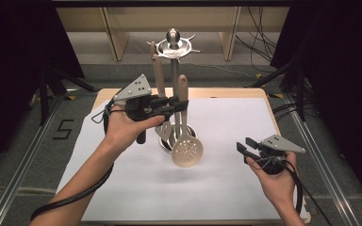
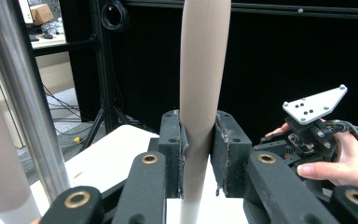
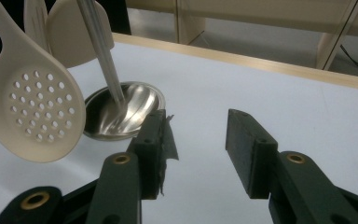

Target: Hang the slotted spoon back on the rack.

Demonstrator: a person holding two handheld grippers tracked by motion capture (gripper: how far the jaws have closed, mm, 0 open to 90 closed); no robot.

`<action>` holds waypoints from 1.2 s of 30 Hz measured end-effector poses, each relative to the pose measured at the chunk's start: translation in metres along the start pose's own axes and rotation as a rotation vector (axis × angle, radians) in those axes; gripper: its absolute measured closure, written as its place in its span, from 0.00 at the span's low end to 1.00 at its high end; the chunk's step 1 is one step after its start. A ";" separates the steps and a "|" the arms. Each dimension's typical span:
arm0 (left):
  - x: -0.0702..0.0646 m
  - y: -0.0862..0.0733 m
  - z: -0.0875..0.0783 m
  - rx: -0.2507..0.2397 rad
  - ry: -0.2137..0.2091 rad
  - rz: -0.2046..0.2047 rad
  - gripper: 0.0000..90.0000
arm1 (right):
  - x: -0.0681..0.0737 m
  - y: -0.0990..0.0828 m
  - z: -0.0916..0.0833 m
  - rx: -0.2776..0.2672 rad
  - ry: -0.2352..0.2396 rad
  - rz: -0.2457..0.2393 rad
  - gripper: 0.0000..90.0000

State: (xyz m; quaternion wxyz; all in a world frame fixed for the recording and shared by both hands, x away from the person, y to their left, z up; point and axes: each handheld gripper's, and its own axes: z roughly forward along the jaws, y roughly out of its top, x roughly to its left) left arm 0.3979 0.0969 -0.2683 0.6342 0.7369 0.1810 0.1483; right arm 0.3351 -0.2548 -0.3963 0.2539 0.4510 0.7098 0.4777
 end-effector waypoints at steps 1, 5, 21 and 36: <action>0.000 0.000 0.000 -0.002 0.002 0.000 0.82 | 0.000 0.000 0.000 0.006 -0.002 -0.003 0.66; 0.001 0.002 0.001 0.003 0.002 0.000 0.82 | 0.002 0.001 -0.002 0.034 0.001 0.024 0.66; 0.002 0.011 0.004 -0.001 0.004 0.001 0.82 | -0.001 0.001 -0.001 0.014 0.002 -0.026 0.66; 0.005 0.015 0.004 -0.010 0.010 -0.002 0.82 | 0.001 0.001 -0.002 0.036 0.002 0.013 0.65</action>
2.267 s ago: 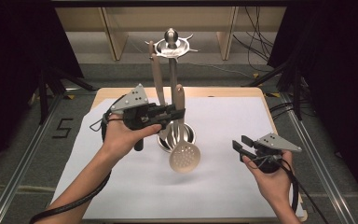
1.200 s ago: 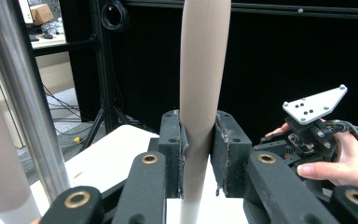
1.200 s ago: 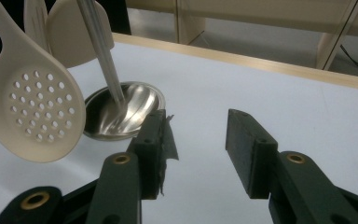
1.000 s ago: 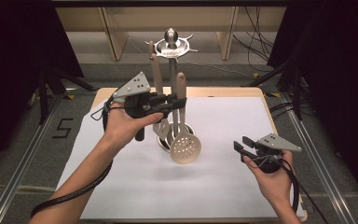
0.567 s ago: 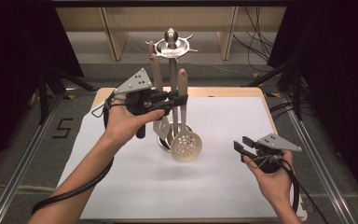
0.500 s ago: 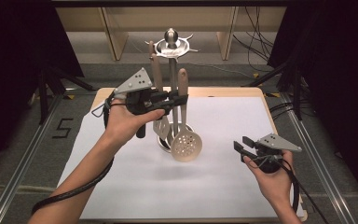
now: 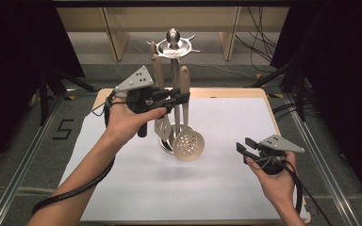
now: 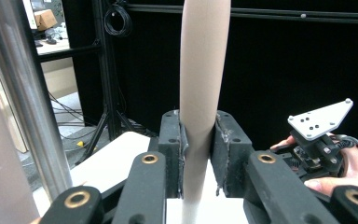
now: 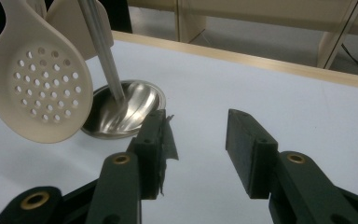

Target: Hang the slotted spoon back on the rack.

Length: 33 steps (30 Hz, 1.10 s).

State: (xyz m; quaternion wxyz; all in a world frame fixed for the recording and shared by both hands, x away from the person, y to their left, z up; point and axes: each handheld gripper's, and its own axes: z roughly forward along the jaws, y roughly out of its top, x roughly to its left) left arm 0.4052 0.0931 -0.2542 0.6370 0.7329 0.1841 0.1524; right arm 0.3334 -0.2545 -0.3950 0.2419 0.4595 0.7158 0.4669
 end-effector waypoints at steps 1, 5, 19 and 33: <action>0.001 0.000 0.000 0.002 0.001 0.007 0.82 | 0.000 0.000 0.001 -0.008 -0.003 0.001 0.65; 0.001 0.002 0.000 0.001 0.004 0.002 0.82 | -0.003 0.000 0.001 -0.010 -0.004 -0.042 0.65; 0.005 0.005 0.000 0.001 0.011 0.006 0.82 | -0.003 0.000 0.002 -0.020 -0.009 -0.045 0.65; 0.010 0.006 0.001 0.001 0.016 -0.002 0.82 | -0.004 0.000 0.001 -0.019 -0.010 -0.058 0.65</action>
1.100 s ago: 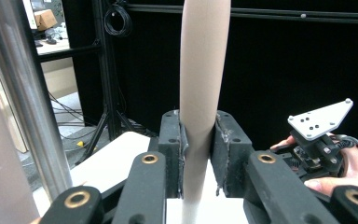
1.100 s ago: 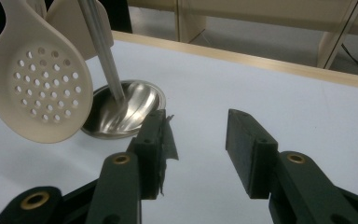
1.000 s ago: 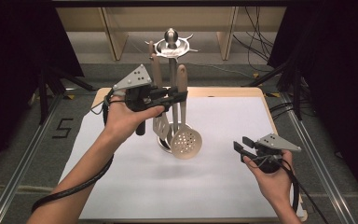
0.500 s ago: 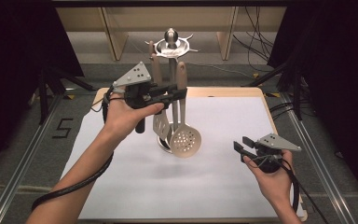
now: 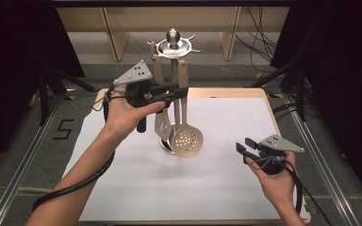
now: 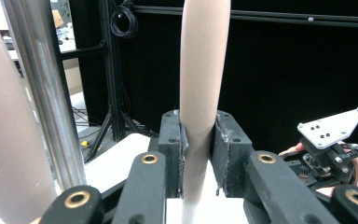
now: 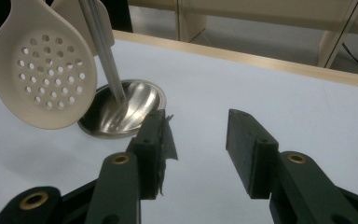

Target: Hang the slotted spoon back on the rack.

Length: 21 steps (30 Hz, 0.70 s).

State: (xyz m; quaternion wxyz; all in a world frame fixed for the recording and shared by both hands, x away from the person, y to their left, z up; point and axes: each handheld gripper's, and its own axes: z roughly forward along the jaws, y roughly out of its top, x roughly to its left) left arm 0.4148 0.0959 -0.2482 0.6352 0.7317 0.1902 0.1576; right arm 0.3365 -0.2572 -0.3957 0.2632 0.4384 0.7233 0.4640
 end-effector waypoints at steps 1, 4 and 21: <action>0.000 0.000 0.000 0.000 0.000 -0.001 0.82 | 0.000 0.000 0.000 0.000 0.000 0.000 0.65; 0.000 0.000 0.000 0.000 -0.001 -0.007 0.82 | 0.001 0.000 0.000 -0.001 0.003 0.016 0.65; 0.006 -0.001 0.000 0.006 0.000 -0.011 0.82 | 0.000 0.000 0.000 0.000 0.001 0.000 0.65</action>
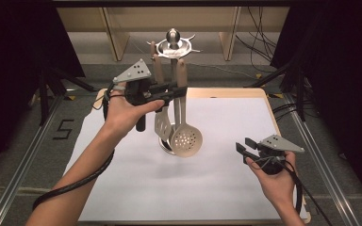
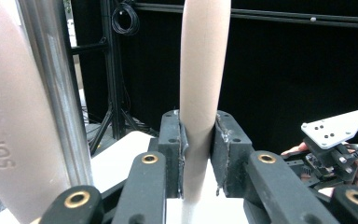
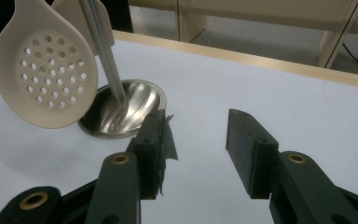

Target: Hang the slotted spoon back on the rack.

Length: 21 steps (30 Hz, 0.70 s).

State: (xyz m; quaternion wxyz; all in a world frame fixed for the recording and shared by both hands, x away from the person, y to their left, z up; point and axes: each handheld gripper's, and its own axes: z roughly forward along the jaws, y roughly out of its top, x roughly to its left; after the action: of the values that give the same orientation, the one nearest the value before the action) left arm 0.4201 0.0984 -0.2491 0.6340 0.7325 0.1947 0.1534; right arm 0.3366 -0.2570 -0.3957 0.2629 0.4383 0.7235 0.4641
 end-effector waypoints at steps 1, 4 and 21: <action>0.000 0.000 0.000 0.000 -0.001 -0.001 0.82 | 0.000 0.000 0.000 0.000 0.000 0.001 0.65; 0.000 0.000 0.000 0.001 -0.001 -0.012 0.82 | 0.000 0.000 0.000 0.002 0.003 0.005 0.65; 0.005 0.000 0.000 -0.002 -0.004 -0.010 0.82 | 0.001 0.000 0.000 -0.005 0.007 0.028 0.65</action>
State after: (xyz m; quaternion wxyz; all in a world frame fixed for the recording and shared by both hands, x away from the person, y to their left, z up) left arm 0.4250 0.1008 -0.2490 0.6358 0.7314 0.1968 0.1488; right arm 0.3362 -0.2559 -0.3958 0.2547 0.4461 0.7170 0.4712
